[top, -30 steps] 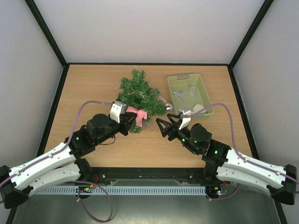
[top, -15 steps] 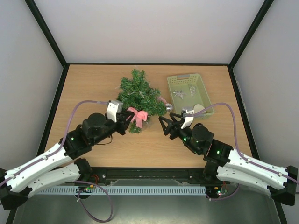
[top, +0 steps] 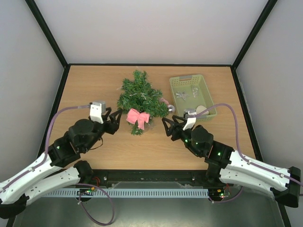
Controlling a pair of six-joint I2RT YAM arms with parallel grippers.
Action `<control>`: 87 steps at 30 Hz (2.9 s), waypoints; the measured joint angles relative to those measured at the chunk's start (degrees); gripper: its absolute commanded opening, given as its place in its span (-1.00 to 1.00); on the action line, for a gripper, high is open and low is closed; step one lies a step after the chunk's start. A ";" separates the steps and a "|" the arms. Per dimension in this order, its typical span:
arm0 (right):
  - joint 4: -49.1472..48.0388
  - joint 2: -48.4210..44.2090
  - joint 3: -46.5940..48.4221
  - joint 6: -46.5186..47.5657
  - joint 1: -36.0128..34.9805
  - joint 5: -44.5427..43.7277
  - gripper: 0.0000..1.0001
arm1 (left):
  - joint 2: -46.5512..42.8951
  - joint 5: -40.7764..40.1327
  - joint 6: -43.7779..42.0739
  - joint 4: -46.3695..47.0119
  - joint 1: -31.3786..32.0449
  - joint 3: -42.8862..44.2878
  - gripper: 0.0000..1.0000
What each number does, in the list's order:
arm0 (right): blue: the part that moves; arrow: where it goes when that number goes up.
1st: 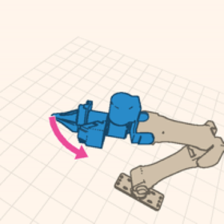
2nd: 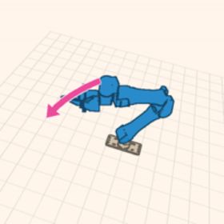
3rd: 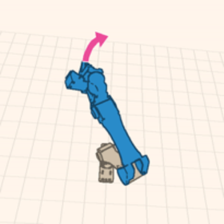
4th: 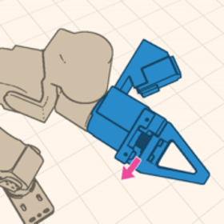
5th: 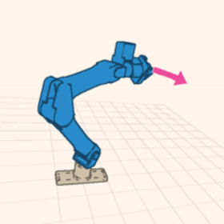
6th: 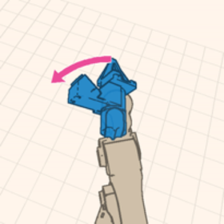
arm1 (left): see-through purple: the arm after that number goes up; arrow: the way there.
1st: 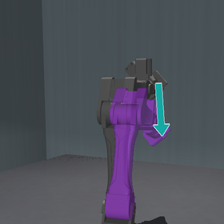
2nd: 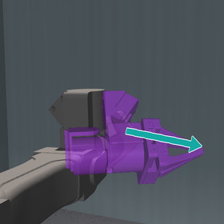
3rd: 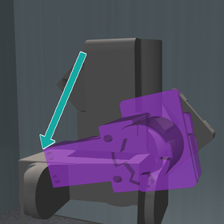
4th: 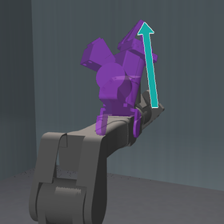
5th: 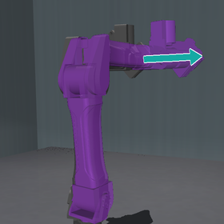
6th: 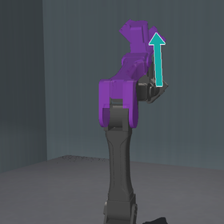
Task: Decorate the small christmas tree
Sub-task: Place the decoration item on the Christmas tree, then pick up the decoration item from the storage box, then adjust the decoration item on the Christmas tree.
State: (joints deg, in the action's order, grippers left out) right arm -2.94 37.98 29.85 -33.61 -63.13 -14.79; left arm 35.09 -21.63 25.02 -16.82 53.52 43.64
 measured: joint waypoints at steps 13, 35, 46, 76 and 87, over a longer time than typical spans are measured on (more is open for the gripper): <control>9.94 12.83 15.69 8.83 15.69 -10.91 -0.03 | -10.95 -7.02 -8.46 -1.60 0.00 -4.22 0.99; 20.00 52.59 24.30 14.05 49.27 3.32 -0.33 | -16.63 -7.91 -14.12 -1.97 0.00 -6.21 0.99; 20.41 63.43 27.34 11.37 50.42 3.67 -0.50 | -16.06 -7.37 -14.27 -4.11 0.00 -6.01 0.99; 28.37 37.53 35.04 12.59 46.10 3.91 -0.97 | -5.81 -7.21 -8.52 -6.23 -1.05 -0.44 0.38; 24.74 20.79 29.05 10.36 41.92 21.38 -0.97 | 3.41 15.52 -5.05 -8.31 -7.91 6.16 -0.43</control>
State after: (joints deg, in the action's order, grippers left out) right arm 21.80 58.76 58.89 -23.24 -21.21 6.59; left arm 38.50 -6.11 19.97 -25.12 45.60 49.80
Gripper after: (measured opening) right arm 0.018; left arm 0.360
